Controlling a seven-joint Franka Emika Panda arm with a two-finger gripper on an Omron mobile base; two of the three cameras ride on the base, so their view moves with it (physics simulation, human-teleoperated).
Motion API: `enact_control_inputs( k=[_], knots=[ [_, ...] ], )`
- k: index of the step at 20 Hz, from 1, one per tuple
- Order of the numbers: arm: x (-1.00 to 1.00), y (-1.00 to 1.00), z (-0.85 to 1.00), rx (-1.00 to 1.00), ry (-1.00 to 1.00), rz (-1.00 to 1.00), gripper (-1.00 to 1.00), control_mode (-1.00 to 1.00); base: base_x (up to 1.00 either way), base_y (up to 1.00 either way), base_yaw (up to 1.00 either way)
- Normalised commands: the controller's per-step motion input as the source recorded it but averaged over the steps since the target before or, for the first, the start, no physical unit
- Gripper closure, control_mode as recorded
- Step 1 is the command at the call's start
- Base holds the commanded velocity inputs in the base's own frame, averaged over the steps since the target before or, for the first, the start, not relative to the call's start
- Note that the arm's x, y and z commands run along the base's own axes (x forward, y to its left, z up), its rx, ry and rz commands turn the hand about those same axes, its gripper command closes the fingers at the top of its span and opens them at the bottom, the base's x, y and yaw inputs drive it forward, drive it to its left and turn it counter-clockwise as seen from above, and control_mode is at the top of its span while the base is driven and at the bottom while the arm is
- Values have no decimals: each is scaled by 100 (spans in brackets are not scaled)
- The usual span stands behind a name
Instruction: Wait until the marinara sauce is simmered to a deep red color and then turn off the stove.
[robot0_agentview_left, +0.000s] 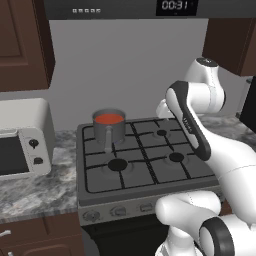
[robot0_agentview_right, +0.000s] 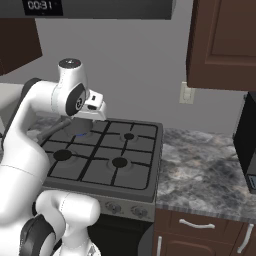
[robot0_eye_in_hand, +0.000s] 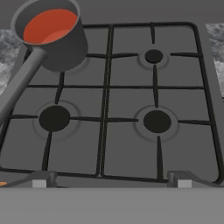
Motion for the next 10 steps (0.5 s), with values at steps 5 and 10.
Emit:
enact_control_inputs(
  k=[5, 10],
  knots=[
    [-15, 0, 0, 0, -1, 0, -100, -100, 0, 0, 0],
    [-21, 6, 0, -2, -3, 0, -100, -100, 0, 0, 0]
  ],
)
